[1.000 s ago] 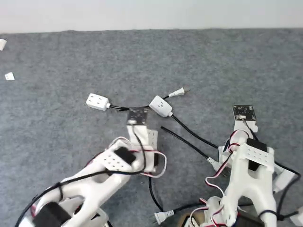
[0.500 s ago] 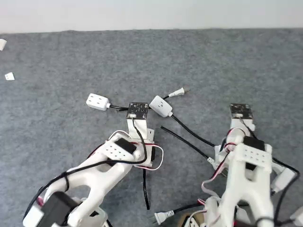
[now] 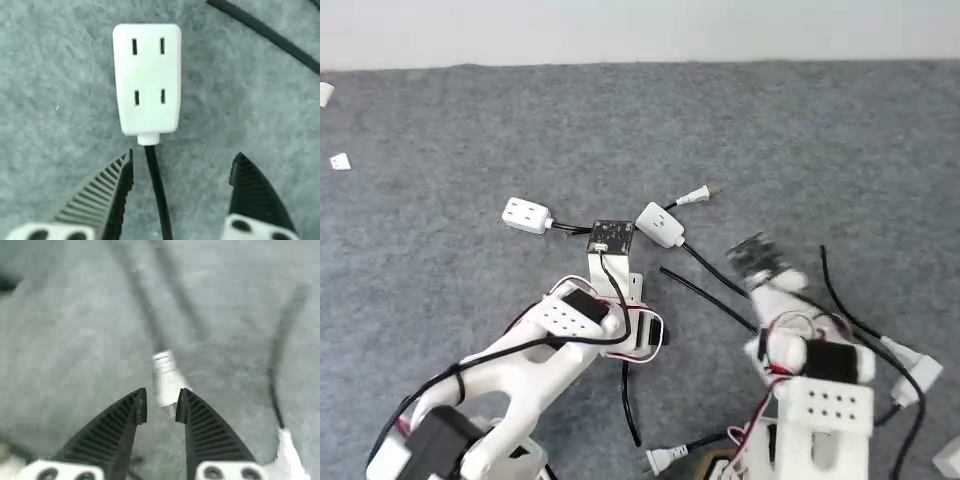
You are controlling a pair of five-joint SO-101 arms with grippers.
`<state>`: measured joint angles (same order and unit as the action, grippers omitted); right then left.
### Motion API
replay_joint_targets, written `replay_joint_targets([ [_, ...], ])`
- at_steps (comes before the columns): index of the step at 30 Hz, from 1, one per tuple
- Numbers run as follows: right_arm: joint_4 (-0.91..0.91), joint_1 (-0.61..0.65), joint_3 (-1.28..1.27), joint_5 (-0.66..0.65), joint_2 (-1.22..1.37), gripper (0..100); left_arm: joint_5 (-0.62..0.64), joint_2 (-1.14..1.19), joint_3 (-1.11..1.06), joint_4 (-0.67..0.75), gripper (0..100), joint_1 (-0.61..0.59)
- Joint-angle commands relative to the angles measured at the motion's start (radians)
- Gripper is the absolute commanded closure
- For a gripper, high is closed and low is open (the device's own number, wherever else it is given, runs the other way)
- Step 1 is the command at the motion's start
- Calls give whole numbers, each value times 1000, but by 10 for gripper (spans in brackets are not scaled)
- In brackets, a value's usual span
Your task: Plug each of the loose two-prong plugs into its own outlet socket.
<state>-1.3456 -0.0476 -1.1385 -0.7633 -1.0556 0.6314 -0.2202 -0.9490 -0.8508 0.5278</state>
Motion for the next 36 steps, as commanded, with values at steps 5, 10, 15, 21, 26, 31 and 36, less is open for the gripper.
replay_joint_targets([
  [5,-288,139,112,-655,171,898,-92,-281,-130,-11,702,11],
  [10,-437,142,212,-907,275,898,-94,-404,-176,-34,701,6],
  [15,-441,145,221,-1057,418,898,-129,-430,-176,-69,700,6],
  [21,-412,134,219,-1132,624,899,-167,-430,-177,-64,700,6],
  [26,-392,134,236,-951,634,938,-164,-430,-194,11,701,-40],
  [31,-389,62,239,-753,490,928,-166,-430,-193,32,701,-86],
  [36,-357,-38,295,-563,321,887,-166,-423,-197,29,702,-86],
])
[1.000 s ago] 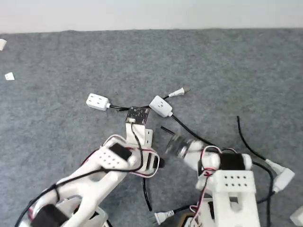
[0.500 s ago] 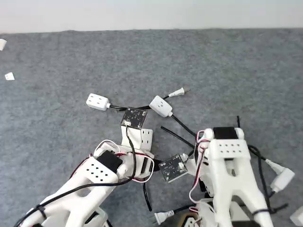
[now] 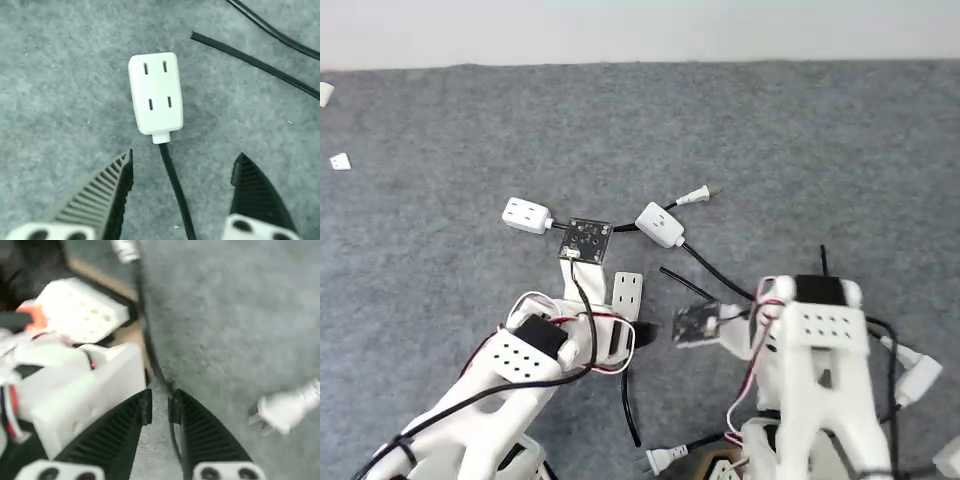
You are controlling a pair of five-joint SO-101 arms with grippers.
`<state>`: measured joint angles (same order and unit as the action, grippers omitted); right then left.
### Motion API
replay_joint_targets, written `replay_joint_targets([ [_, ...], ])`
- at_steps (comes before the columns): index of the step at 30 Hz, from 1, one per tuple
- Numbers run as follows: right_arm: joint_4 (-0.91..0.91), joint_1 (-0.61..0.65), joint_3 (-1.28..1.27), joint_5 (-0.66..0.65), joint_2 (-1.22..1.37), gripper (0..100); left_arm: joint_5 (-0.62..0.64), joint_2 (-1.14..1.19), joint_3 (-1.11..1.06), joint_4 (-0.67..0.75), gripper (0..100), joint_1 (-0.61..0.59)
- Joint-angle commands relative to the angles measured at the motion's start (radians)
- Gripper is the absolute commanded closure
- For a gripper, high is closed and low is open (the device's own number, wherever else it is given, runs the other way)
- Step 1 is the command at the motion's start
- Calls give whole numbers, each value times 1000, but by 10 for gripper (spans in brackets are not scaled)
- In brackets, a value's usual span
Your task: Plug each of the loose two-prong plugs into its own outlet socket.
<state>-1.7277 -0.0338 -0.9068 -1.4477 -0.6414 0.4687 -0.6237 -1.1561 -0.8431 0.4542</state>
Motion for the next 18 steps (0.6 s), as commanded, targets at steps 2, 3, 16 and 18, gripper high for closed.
replay_joint_targets([
  [2,79,-68,72,235,-128,887,-3,-20,8,21,702,-12],
  [3,104,-70,71,296,-134,888,-3,-20,8,23,703,-14],
  [16,1,-154,169,595,48,980,-78,-28,-28,28,981,-15],
  [18,-61,-166,238,537,173,982,-91,-28,-28,28,987,-15],
])
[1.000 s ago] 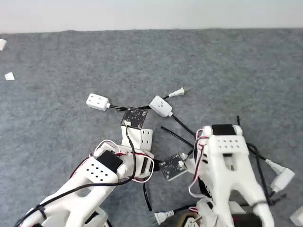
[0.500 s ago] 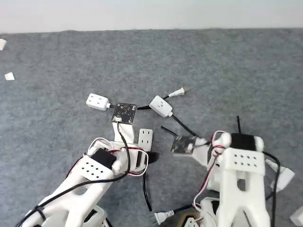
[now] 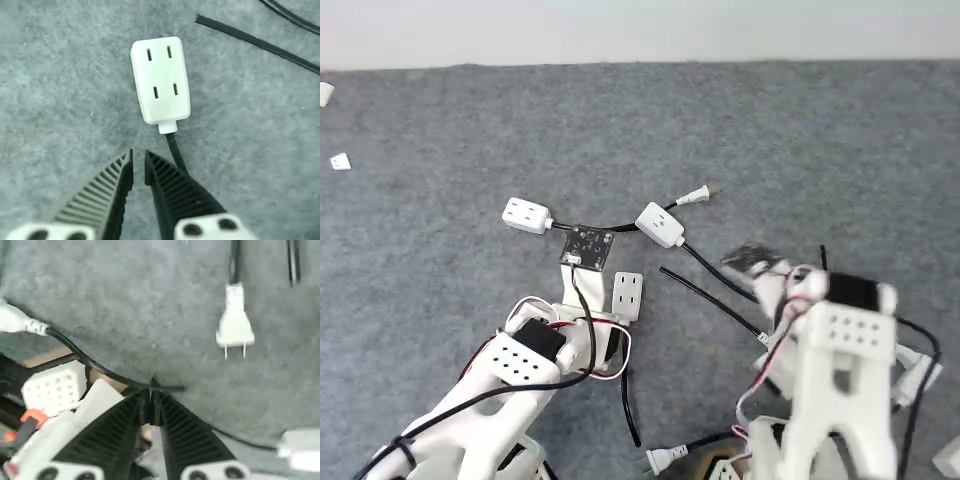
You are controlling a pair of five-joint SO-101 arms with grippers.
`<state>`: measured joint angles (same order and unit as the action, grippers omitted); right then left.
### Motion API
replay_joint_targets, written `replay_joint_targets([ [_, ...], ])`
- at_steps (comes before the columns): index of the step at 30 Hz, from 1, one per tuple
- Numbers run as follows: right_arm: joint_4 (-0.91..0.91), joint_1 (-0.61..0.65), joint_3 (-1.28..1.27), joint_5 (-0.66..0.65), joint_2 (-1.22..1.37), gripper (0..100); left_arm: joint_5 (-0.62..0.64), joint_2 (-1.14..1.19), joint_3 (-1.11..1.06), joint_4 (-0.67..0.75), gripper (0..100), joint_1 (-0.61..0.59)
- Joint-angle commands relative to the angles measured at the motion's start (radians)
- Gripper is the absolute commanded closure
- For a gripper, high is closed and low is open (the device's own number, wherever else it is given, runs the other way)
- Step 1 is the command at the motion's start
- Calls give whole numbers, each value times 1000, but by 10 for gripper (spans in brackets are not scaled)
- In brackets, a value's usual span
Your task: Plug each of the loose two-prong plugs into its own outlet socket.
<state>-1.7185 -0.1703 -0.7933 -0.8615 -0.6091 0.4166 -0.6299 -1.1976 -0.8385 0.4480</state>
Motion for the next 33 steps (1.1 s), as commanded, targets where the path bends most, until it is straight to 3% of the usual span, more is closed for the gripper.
replay_joint_targets([
  [1,-79,-27,144,-83,206,981,-38,-21,13,20,987,-9],
  [4,-74,-21,147,-339,375,984,-46,-23,15,15,987,-9],
  [9,-74,-117,137,-1062,495,980,-153,-57,31,-37,987,-66],
  [12,-76,-136,130,-1194,495,962,-222,-143,-2,-37,987,-124],
  [15,-76,-107,112,-1192,496,872,-256,-250,-73,-6,987,-130],
  [18,-74,-91,100,-1192,496,805,-255,-364,-143,-11,959,-40],
  [22,-70,-96,132,-1158,496,852,-249,-489,-177,-114,836,152],
  [25,-65,-122,216,-993,496,898,-203,-537,-177,-167,716,224],
  [28,-21,-173,325,-786,498,883,-167,-528,-171,-173,696,229],
  [33,211,-242,493,-206,506,864,-169,-462,-119,-195,693,233],
])
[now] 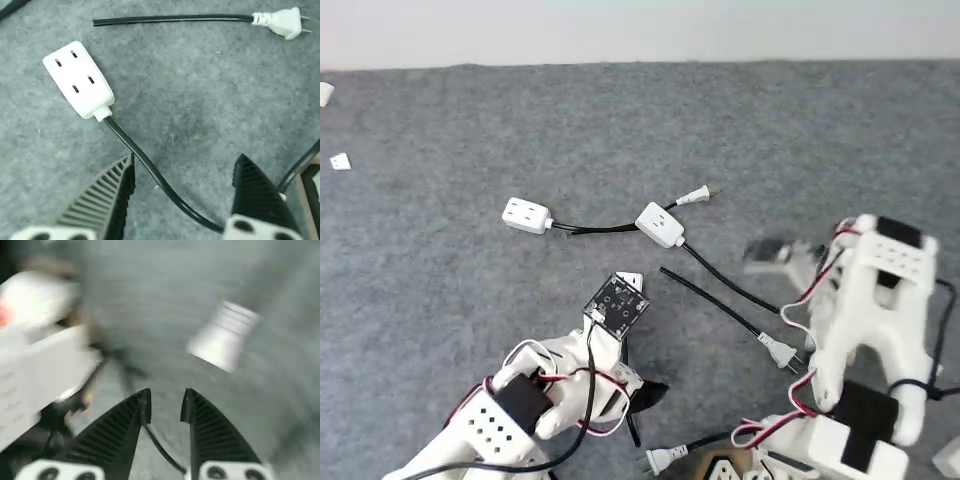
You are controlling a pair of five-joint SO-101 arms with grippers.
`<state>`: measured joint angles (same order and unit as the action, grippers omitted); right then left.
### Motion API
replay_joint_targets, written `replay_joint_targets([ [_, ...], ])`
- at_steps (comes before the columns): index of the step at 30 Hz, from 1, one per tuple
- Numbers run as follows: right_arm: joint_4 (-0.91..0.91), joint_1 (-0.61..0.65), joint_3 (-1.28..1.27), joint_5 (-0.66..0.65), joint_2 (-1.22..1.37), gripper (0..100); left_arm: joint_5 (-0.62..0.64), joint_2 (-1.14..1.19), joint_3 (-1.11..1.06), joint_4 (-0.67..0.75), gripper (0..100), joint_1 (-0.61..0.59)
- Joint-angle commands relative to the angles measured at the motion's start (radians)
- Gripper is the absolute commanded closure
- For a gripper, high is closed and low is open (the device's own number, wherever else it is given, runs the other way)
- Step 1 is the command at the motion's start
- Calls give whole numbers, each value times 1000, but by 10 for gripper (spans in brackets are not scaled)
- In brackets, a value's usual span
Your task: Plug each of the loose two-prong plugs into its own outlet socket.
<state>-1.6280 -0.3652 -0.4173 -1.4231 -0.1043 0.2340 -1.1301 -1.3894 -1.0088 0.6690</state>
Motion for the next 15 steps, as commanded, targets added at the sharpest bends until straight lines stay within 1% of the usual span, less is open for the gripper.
replay_joint_targets([
  [1,147,-59,132,431,1,864,14,54,94,-38,693,15],
  [2,160,-65,138,474,2,864,14,71,116,-57,692,32],
  [4,163,-64,137,506,4,864,-14,97,147,-100,691,98],
  [7,191,-64,130,539,27,864,-124,132,159,-155,691,255],
  [9,229,-64,132,545,65,865,-186,150,163,-163,693,338],
  [12,280,-70,135,545,140,868,-236,180,174,-163,693,387],
  [15,331,-90,138,545,211,869,-262,227,191,-155,693,394],
])
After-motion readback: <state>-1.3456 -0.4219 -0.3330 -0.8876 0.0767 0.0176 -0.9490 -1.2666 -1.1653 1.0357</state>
